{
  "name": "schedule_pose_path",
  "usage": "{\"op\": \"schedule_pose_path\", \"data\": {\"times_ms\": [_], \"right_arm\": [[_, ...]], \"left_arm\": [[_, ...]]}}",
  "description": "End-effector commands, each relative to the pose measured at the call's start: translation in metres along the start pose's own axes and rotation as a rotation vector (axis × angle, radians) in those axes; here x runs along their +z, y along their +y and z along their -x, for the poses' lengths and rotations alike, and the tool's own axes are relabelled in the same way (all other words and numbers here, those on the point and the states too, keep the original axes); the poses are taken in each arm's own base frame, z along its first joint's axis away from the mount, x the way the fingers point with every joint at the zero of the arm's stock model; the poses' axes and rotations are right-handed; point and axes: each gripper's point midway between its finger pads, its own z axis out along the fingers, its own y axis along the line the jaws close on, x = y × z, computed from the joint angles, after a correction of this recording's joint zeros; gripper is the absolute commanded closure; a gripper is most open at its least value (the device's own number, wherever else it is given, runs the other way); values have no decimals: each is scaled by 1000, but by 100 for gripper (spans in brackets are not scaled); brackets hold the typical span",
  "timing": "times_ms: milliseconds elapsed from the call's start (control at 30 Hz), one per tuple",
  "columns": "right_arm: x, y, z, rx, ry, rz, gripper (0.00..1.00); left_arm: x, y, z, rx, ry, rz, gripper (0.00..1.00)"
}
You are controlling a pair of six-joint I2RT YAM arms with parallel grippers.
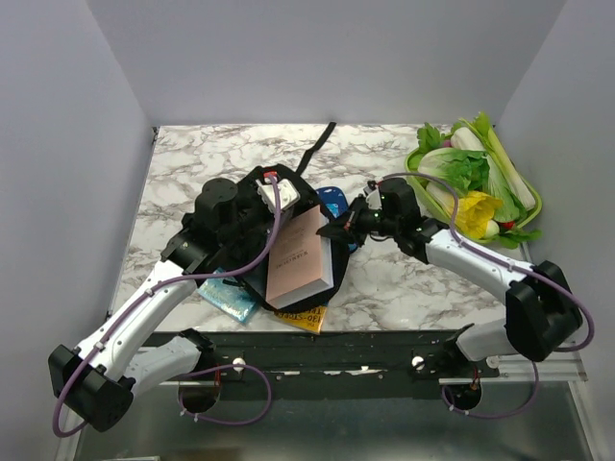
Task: Pack the student bag
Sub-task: Place the book in the student bag.
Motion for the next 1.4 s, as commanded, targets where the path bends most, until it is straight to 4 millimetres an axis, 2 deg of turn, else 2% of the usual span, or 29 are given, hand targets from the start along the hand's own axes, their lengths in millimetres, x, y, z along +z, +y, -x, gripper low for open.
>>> {"op": "schedule_pose_path", "data": {"times_ms": [0, 33, 200, 233, 500, 567, 600, 633, 667, 700, 733, 800, 833, 867, 967, 1100, 1133, 1167, 1233, 1267, 1367], "right_arm": [[16, 39, 43, 16, -179, 148, 99], [17, 47, 48, 12, -201, 192, 99], [39, 43, 67, 61, -245, 219, 99], [41, 49, 70, 70, -255, 248, 99], [64, 70, 82, 83, -311, 332, 99], [70, 74, 91, 56, -369, 314, 99], [76, 73, 88, 45, -378, 287, 99], [85, 60, 86, 18, -382, 208, 99], [88, 72, 89, -17, -398, 195, 99], [97, 67, 85, -45, -382, 145, 99], [104, 46, 80, -87, -359, 38, 99], [109, 38, 73, -129, -315, -31, 73], [108, 21, 67, -144, -281, -92, 60], [108, 11, 60, -152, -248, -117, 42], [97, -23, 46, -191, -194, -223, 23], [79, -45, 41, -249, -174, -322, 14], [72, -58, 36, -279, -152, -385, 13], [67, -53, 40, -294, -171, -400, 11], [57, -61, 39, -331, -154, -455, 11], [53, -53, 41, -344, -166, -457, 10], [39, -57, 41, -368, -162, -521, 8]], "left_arm": [[-11, 6, 37, 79, -124, 15, 100], [-11, 5, 34, 80, -118, 14, 100], [-13, -1, 25, 83, -101, 2, 100], [-13, -2, 23, 84, -99, -2, 100], [-15, -4, 21, 90, -96, -1, 100], [-16, -6, 19, 90, -93, -6, 100], [-16, -6, 18, 88, -92, -8, 100], [-15, -7, 18, 88, -92, -10, 100], [-16, -6, 18, 88, -91, -9, 100], [-16, -6, 17, 90, -87, -7, 100], [-17, -6, 17, 95, -89, -4, 100], [-17, -5, 15, 101, -81, -1, 100], [-18, -5, 16, 104, -85, 2, 100], [-18, -6, 14, 104, -79, 0, 100], [-18, -9, 11, 103, -80, -8, 100], [-18, -11, 8, 103, -77, -16, 100], [-18, -12, 8, 103, -77, -16, 100], [-18, -12, 8, 104, -77, -15, 100], [-17, -12, 7, 103, -74, -16, 100], [-18, -12, 7, 105, -76, -17, 100], [-17, -14, 5, 92, -72, -23, 100]]}}
